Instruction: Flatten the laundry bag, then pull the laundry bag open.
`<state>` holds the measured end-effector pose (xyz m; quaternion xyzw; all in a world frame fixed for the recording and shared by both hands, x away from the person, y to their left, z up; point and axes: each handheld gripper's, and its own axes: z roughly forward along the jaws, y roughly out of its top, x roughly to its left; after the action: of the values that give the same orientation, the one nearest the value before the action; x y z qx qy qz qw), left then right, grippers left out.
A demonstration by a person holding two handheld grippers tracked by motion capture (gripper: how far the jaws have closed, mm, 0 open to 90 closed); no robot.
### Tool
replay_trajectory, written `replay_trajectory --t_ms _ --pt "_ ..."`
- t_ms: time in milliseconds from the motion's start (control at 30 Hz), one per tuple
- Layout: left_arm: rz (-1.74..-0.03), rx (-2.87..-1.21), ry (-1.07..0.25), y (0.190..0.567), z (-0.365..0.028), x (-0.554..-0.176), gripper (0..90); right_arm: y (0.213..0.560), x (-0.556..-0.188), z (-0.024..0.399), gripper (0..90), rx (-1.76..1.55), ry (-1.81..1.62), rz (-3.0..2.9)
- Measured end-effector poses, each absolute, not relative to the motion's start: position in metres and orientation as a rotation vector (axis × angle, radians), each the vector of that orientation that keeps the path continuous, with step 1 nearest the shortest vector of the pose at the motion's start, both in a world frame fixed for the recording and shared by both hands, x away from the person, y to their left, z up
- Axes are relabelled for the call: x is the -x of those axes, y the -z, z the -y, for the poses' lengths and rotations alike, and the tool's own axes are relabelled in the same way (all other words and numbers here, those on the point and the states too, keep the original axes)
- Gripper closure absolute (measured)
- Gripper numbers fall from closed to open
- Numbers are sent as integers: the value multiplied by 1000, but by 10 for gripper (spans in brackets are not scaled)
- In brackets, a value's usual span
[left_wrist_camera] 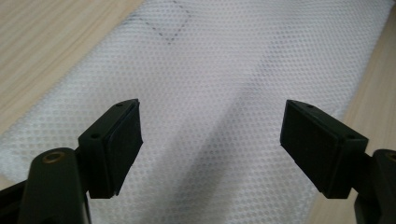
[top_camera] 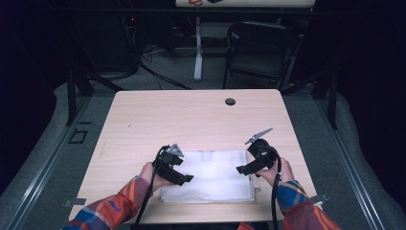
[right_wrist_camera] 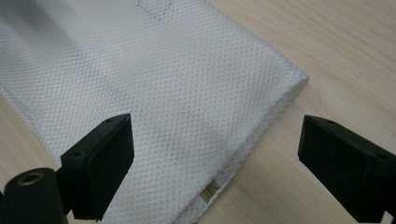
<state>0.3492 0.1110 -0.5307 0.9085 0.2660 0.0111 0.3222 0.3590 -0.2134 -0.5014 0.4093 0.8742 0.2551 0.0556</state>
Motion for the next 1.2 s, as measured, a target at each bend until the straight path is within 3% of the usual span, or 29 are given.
replay_trajectory --t_ms 500,967,1200 --pt "-477 -2506 39 541 -74 -317 291 503 -356 224 151 -1281 -771 -2639" --pt "-374 -2610 5 554 -67 -311 702 506 -358 227 166 -1298 -763 -2653" --pt "-358 -2619 -11 556 -67 -311 839 507 -358 227 171 -1296 -768 -2658"
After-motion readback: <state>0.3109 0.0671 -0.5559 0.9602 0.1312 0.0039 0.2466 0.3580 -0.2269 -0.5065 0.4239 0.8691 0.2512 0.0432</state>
